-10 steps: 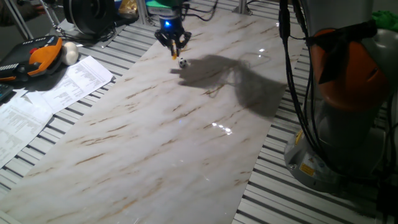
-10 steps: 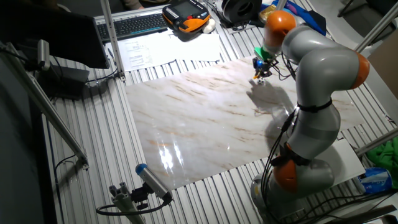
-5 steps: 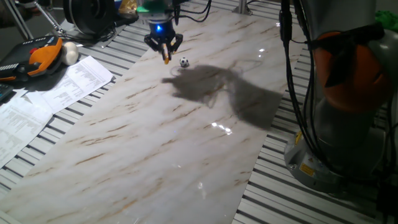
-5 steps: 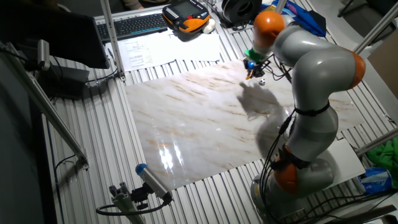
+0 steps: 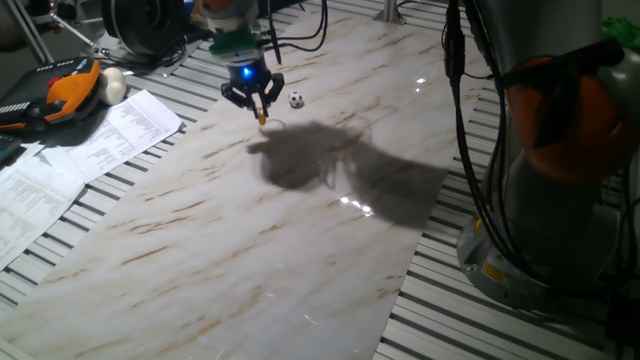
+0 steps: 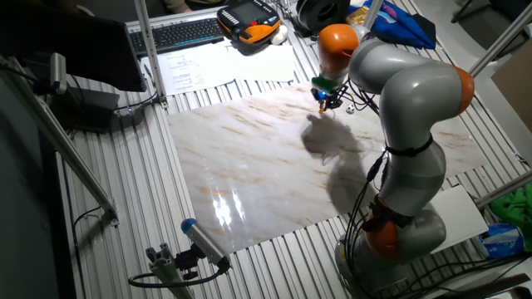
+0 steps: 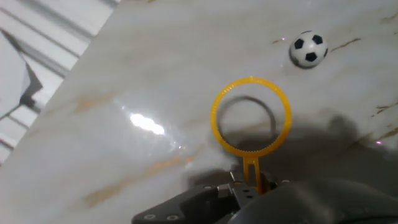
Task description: Remove the bubble ring from the ball
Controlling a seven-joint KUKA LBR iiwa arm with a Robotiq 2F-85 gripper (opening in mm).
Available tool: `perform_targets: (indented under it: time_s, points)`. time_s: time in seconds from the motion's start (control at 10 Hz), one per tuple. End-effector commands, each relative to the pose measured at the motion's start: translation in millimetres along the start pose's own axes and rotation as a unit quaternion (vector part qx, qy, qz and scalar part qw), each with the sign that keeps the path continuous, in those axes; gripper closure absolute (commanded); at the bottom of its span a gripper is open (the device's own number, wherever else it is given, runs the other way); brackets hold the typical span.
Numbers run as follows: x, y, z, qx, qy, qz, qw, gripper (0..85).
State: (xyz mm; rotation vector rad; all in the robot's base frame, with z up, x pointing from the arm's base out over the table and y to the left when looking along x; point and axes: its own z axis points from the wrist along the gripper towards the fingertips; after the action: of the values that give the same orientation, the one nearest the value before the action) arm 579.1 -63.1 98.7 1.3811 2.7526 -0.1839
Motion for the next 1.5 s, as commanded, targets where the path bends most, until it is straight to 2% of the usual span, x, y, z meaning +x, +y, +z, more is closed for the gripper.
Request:
perform_targets:
  time_s: [0.0,0.1,0.2,0.3,0.4,0.5,0.6,0.7,0.9,1.0,1.1,1.2,1.4]
  points:
    - [5.3,1.9,2.0,-0.012,-0.027,-0.239,0.9706,85.0]
    - [9.4,3.7,4.8,-0.003,-0.043,-0.271,0.9616,85.0]
    - [12.6,5.1,7.8,0.0,-0.048,-0.304,0.9514,85.0]
    - [14.6,5.9,9.3,-0.012,-0.036,-0.323,0.9455,85.0]
    - [17.3,7.2,9.9,-0.028,-0.027,-0.328,0.9439,85.0]
    - [21.9,8.5,10.0,-0.03,-0.032,-0.335,0.9412,68.0]
    - [28.9,9.7,8.5,-0.037,-0.041,-0.331,0.9419,51.0]
    - [33.4,10.8,6.6,-0.039,-0.045,-0.328,0.9429,51.0]
    - [34.2,10.8,5.7,-0.041,-0.044,-0.322,0.9447,51.0]
    - [32.8,10.6,2.0,-0.04,-0.05,-0.32,0.9454,34.0]
    - [31.4,10.1,-2.6,-0.037,-0.053,-0.313,0.9474,34.0]
    - [31.6,10.0,-2.7,-0.038,-0.053,-0.305,0.9502,51.0]
    - [33.2,10.9,3.0,-0.047,-0.046,-0.285,0.9563,51.0]
